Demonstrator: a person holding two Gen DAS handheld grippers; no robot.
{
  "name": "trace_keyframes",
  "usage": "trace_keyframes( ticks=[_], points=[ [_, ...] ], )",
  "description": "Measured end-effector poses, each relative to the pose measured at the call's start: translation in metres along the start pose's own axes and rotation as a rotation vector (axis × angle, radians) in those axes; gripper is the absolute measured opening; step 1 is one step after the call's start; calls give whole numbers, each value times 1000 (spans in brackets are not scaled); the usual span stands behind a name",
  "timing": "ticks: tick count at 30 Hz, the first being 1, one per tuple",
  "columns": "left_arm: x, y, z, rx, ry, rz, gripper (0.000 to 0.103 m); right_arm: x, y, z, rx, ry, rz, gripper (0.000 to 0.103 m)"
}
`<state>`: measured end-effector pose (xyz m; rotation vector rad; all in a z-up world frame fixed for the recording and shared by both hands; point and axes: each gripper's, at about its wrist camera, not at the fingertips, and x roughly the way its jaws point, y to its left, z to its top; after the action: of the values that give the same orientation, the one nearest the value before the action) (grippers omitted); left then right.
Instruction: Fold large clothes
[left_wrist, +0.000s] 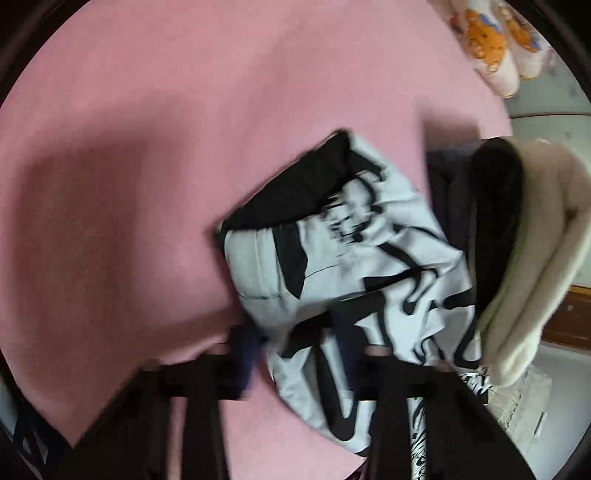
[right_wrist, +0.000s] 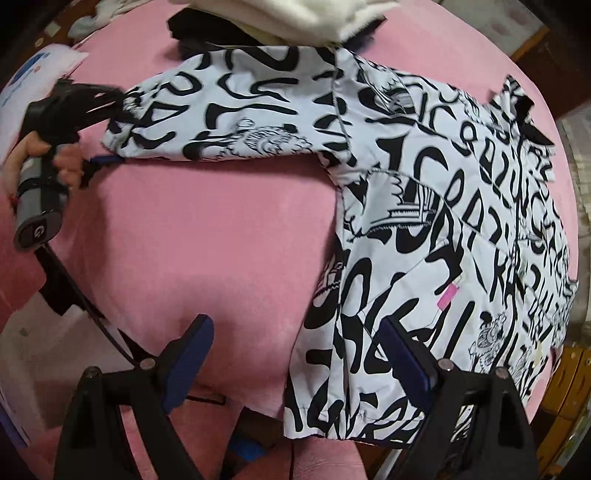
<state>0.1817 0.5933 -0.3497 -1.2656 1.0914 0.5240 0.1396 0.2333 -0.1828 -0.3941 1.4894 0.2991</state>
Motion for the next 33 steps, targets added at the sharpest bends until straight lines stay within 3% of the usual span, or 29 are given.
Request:
trace_keyframes(
  ticks=[5, 10, 12, 16, 22, 26, 28, 33],
  points=[
    [-21, -15, -14, -13, -87, -132, 6, 8, -15, -8, 53, -10, 9, 91],
    [-65, -40, -51, -55, -174, -387, 5, 10, -43, -26, 114, -29, 39, 91],
    [-76, -66, -71, 1, -169, -473, 4, 11, -57, -32, 146, -39, 56, 91],
    [-105, -118, -111, 144, -164, -563, 4, 12, -94, -47, 203, -71, 96, 91],
    [-137, -210, -203, 392, -205, -692, 4, 0, -173, -71, 275, -116, 132, 91],
    [-132, -272, -271, 543, -192, -728, 4, -9, -233, -87, 308, -162, 124, 91],
    [-121, -301, -306, 622, -185, -708, 4, -10, -262, -96, 337, -186, 123, 91],
    [-64, -354, -366, 697, -118, -630, 4, -8, -329, -118, 402, -240, 96, 91]
  ],
)
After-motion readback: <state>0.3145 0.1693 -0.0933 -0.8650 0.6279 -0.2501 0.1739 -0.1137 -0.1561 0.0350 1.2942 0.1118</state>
